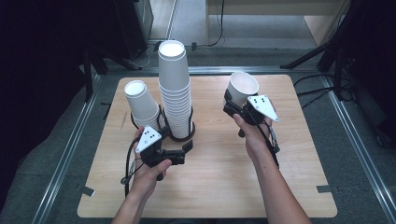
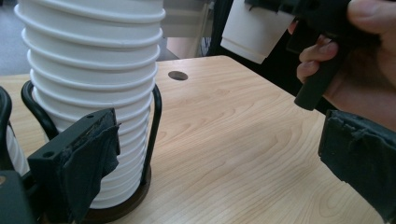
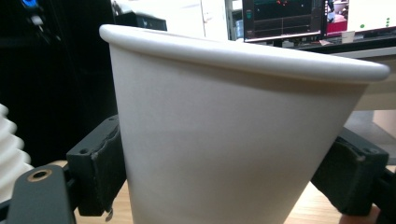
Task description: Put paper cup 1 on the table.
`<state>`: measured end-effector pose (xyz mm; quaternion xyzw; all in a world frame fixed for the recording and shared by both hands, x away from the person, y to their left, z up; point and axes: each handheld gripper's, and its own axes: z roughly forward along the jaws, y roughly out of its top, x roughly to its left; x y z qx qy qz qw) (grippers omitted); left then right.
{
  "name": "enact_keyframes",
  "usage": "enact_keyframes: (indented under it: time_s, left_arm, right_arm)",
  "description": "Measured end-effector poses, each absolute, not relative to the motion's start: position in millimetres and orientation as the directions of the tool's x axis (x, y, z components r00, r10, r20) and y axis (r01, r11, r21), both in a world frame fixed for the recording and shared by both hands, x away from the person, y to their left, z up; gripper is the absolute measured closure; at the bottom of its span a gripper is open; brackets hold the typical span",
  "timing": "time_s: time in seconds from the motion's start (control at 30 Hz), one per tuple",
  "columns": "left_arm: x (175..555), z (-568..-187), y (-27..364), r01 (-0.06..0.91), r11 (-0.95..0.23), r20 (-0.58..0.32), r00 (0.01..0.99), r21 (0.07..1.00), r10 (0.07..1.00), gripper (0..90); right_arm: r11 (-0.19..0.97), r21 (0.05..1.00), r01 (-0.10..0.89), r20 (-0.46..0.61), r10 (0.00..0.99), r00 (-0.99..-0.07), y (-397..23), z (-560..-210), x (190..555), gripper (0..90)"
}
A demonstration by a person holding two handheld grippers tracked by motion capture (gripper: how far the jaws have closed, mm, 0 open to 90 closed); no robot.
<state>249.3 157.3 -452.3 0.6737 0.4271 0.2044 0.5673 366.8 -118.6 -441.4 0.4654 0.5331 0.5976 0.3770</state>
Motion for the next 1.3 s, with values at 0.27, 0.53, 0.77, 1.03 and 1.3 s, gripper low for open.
enact_keyframes:
  time_s: [0.27, 0.53, 0.77, 1.03, 1.3]
  left_arm:
    - [251.3, -454.1, 158.8, 0.344, 0.003, -0.202, 0.544, 0.939, 0.815, 0.0]
    - [251.2, -454.3, 160.4, 0.345, 0.002, -0.205, 0.551, 0.939, 0.809, 0.0]
    - [251.8, -454.2, 162.5, 0.344, 0.008, -0.207, 0.546, 0.939, 0.812, 0.0]
    - [253.0, -454.6, 165.1, 0.351, 0.014, -0.217, 0.545, 0.936, 0.810, 0.0]
    - [253.6, -455.1, 166.3, 0.355, 0.018, -0.223, 0.548, 0.935, 0.806, 0.0]
  right_arm:
    - [-0.071, 0.995, 0.076, 0.089, 0.962, -0.258, -114.2, -461.4, 388.7, 13.9]
    - [-0.088, 0.988, 0.124, 0.114, 0.969, -0.219, -116.4, -477.6, 405.9, 13.8]
    - [-0.115, 0.974, 0.197, 0.148, 0.975, -0.165, -127.2, -490.2, 424.9, 13.6]
    - [-0.093, 0.966, 0.241, 0.125, 0.985, -0.117, -134.7, -505.0, 443.4, 13.5]
    - [-0.024, 0.963, 0.270, 0.053, 0.993, -0.102, -134.8, -518.6, 453.6, 13.5]
